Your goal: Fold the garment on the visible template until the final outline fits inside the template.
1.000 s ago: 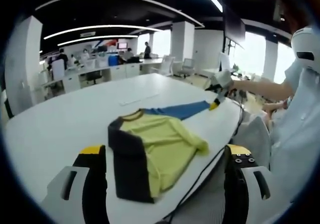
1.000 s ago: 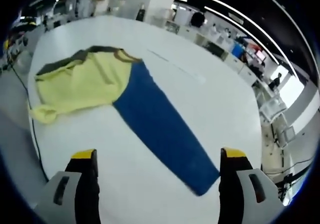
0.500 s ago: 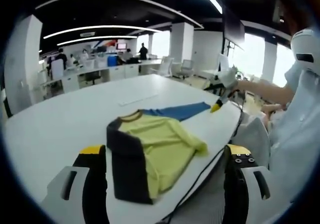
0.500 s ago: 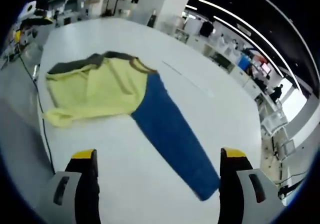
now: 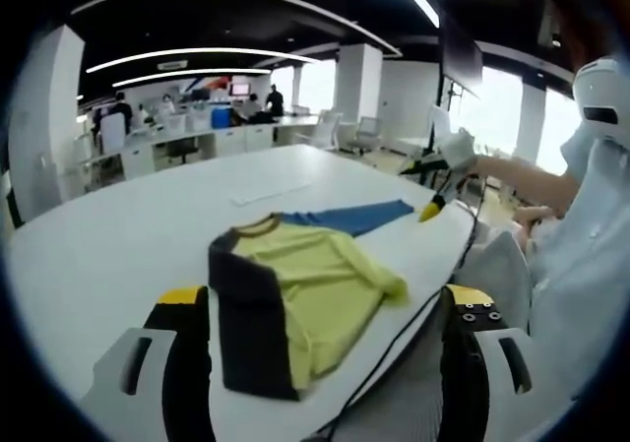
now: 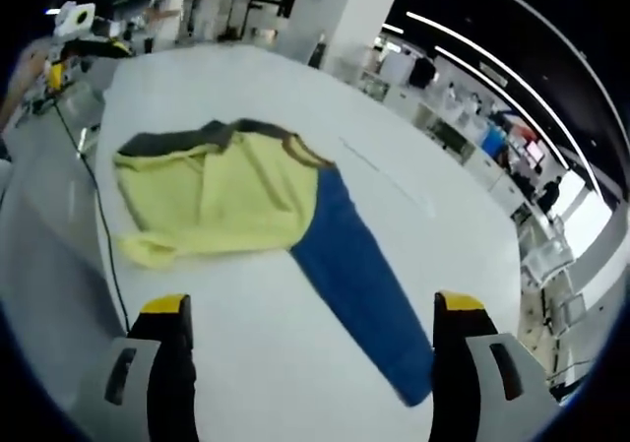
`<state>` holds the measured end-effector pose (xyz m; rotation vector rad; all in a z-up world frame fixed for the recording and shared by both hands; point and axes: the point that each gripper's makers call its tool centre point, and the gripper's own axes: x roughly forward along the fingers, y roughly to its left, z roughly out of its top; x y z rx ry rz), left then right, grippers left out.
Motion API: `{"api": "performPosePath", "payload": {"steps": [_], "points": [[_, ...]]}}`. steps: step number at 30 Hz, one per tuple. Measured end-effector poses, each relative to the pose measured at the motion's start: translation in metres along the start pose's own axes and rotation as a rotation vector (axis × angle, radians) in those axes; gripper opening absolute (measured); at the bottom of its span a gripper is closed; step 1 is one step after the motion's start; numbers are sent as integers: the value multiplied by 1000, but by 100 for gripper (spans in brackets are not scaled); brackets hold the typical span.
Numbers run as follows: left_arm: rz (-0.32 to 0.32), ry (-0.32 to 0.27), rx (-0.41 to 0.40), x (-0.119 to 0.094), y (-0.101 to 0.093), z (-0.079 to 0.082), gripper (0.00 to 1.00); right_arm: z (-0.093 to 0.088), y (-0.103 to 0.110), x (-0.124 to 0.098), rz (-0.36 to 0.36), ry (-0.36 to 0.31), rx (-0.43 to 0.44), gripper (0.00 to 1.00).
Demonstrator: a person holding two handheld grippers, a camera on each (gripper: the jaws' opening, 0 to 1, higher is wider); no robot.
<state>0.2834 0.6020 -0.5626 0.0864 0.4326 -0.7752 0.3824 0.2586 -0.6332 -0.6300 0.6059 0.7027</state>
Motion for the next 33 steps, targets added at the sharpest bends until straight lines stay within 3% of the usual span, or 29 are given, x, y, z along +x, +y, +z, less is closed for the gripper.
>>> {"api": "performPosePath", "payload": {"steps": [18,33], "points": [[-6,5,-3,2,0,0,94,17,19,-17,21,-47,-19,100],[-11,15,-3,4,-1,-1,94,28,48,-25,48,-78,-16,100]]}}
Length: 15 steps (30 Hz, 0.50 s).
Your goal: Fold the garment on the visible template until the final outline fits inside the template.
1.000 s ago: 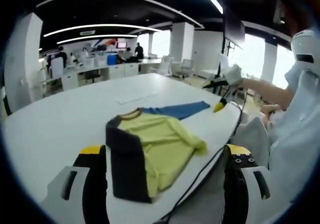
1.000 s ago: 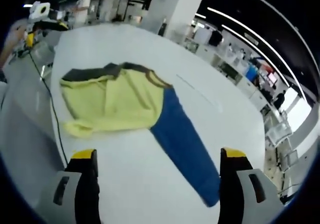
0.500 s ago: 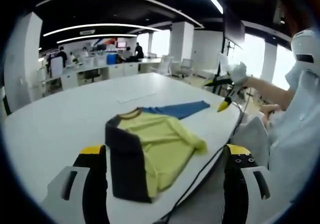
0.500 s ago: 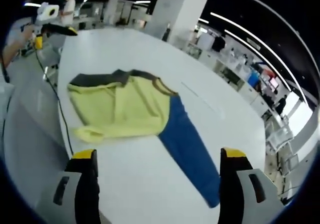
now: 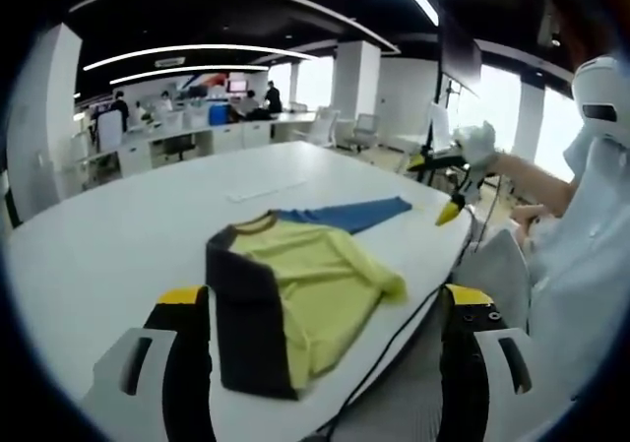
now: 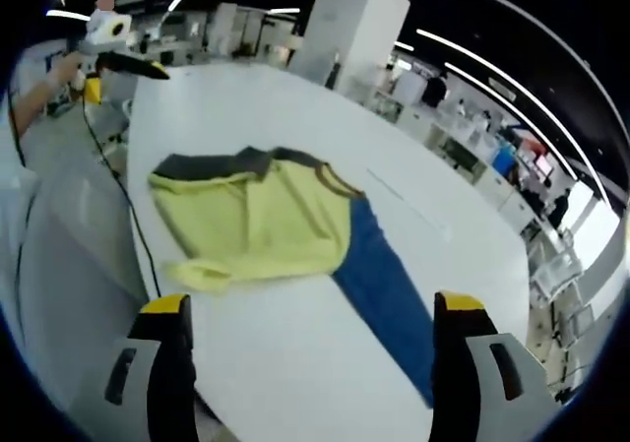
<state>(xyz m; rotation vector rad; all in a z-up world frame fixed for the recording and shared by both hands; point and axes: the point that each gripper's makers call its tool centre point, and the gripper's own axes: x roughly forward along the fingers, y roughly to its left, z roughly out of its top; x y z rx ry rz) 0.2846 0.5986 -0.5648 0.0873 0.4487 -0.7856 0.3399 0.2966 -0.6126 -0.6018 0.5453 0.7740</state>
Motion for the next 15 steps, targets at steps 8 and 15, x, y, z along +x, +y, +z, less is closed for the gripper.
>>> {"api": "performPosePath", "payload": {"steps": [8,15], "points": [[-5,6,-4,1,-1,-2,94,5,6,-3,-6,-4,-10,100],[-5,9,-8,2,1,-4,94,10,8,-6,-9,-13,-18,100]]}}
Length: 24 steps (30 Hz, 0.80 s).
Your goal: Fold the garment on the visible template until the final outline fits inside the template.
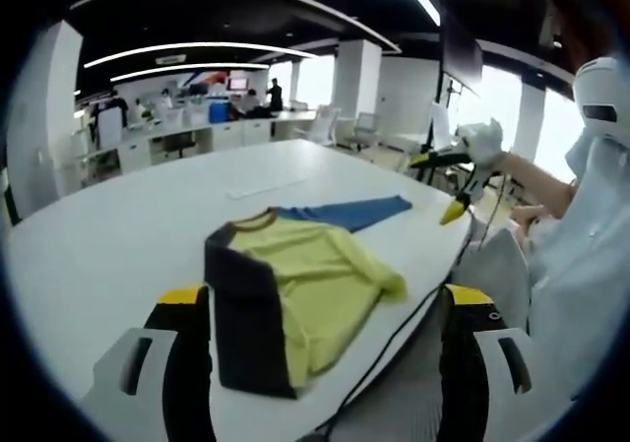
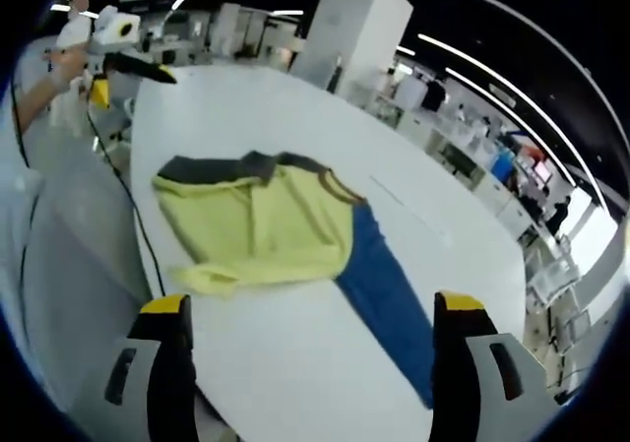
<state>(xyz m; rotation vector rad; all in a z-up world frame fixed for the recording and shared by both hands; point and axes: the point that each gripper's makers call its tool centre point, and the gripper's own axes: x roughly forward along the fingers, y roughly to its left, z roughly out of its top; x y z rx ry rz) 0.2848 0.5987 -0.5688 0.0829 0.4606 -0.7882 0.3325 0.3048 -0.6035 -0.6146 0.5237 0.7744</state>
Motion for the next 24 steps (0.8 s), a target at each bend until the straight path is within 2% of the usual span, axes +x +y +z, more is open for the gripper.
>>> {"api": "performPosePath", "payload": {"steps": [7,24], "points": [[0,3,-4,2,0,-2,94,9,8,-5,14,-31,22,100],[-11,10,-14,5,4,-9,94,18,18,-14,15,-40,8,100]]}}
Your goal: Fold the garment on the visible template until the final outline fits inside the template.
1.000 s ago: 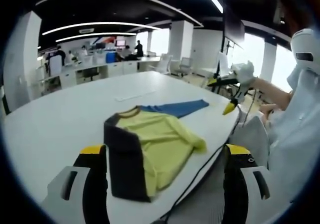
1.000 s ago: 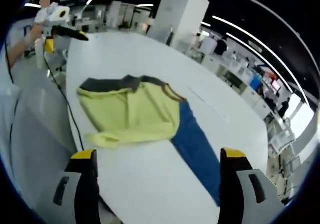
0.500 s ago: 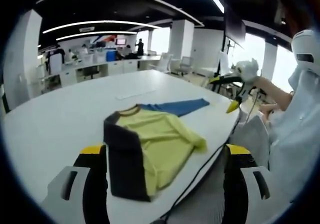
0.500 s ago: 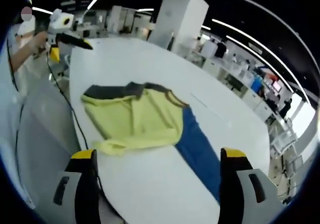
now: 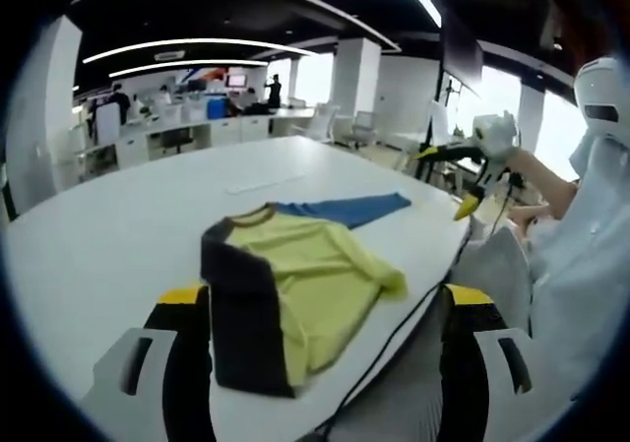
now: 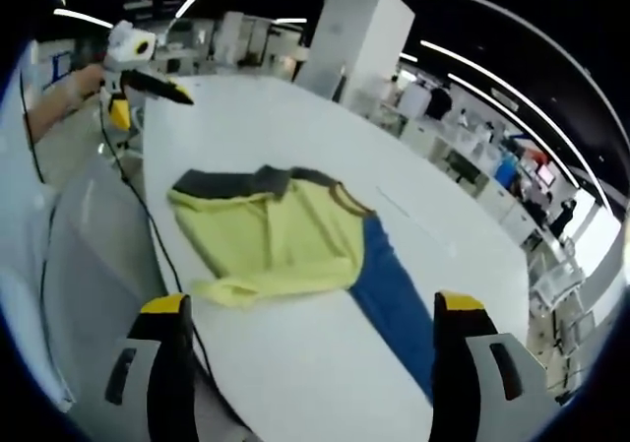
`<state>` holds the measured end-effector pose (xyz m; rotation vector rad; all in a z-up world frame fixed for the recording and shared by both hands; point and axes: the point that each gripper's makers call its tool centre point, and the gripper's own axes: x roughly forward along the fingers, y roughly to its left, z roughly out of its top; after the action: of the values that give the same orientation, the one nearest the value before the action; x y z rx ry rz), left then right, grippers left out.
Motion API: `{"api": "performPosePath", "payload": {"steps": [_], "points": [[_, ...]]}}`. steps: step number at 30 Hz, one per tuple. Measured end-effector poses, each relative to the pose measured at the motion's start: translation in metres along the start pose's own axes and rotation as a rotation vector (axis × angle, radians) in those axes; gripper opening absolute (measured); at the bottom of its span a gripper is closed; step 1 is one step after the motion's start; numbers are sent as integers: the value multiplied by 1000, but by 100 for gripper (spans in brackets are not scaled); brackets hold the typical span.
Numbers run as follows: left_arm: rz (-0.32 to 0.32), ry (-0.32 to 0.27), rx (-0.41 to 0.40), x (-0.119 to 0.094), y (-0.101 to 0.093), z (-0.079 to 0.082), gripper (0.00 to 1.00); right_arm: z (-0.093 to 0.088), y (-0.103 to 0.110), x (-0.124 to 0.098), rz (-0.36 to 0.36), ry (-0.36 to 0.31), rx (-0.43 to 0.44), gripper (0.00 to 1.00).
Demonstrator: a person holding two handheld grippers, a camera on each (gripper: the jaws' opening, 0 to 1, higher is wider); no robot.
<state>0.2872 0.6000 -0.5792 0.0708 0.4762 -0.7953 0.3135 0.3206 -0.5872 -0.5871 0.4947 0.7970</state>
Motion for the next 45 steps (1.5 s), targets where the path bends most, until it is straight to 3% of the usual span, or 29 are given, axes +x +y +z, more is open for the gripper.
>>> {"api": "performPosePath", "payload": {"steps": [45], "points": [[3,63,-81,13,41,-36,92,10,16,-14,21,-22,28,100]]}}
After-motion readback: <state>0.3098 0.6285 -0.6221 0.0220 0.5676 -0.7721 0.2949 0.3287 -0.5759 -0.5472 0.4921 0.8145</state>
